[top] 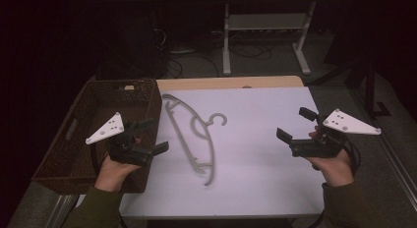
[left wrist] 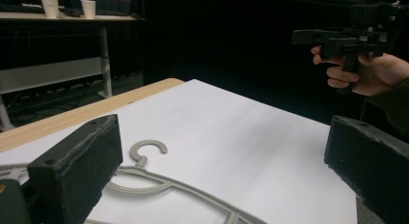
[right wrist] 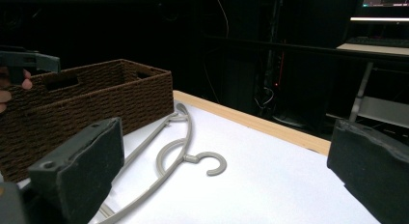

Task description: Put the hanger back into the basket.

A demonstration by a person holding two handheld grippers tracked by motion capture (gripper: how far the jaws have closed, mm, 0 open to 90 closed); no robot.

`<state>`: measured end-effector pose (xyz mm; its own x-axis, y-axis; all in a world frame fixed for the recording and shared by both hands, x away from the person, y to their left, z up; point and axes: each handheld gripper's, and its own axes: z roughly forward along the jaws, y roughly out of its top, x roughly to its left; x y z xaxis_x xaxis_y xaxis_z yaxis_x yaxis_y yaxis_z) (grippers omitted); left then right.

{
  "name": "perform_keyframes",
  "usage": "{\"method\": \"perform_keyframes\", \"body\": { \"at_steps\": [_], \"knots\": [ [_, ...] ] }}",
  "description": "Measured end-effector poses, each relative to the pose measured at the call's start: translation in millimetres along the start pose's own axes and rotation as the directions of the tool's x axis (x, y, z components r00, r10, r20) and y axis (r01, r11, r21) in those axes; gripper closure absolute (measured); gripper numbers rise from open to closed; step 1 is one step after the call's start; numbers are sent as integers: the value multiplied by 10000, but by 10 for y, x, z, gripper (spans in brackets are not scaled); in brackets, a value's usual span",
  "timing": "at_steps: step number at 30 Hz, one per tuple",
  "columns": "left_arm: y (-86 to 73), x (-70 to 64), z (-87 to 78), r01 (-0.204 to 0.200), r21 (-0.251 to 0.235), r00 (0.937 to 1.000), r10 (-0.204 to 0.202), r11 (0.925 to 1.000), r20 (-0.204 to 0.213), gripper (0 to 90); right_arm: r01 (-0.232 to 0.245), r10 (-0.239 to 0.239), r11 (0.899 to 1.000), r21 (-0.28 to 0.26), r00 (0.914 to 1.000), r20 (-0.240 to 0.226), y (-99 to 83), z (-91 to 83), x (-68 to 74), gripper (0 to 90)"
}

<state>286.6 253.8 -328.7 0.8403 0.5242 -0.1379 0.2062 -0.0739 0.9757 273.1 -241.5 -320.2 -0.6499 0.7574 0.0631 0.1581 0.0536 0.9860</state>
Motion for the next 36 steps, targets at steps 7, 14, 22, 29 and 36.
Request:
{"method": "perform_keyframes", "body": {
  "at_steps": [7, 14, 22, 29, 36],
  "knots": [
    [0, -182, 196, -586, 1586, 9983, 589, 9856, 27, 0, 104, -97, 9976, 685, 9999, -107, -68, 94, 15, 0],
    [-109, -278, 367, -592, 2370, 9980, 521, 9697, 358, 0, 164, -109, 9894, 1442, 9992, -385, -186, 249, 58, 0],
    [-306, -327, 507, -667, 3181, 9974, 548, 9457, 461, 0, 214, -64, 9760, 2169, 9975, -697, -299, 415, 139, 0],
    [-462, -345, 546, -437, 3351, 9984, 288, 9412, 494, 0, 319, -46, 9553, 2940, 9957, -930, -370, 598, 232, 51],
    [-553, -346, 565, -320, 3463, 9987, 158, 9376, 495, 0, 148, 389, 9287, 3704, 9898, -1370, -401, 829, 355, 336]
  ]
}}
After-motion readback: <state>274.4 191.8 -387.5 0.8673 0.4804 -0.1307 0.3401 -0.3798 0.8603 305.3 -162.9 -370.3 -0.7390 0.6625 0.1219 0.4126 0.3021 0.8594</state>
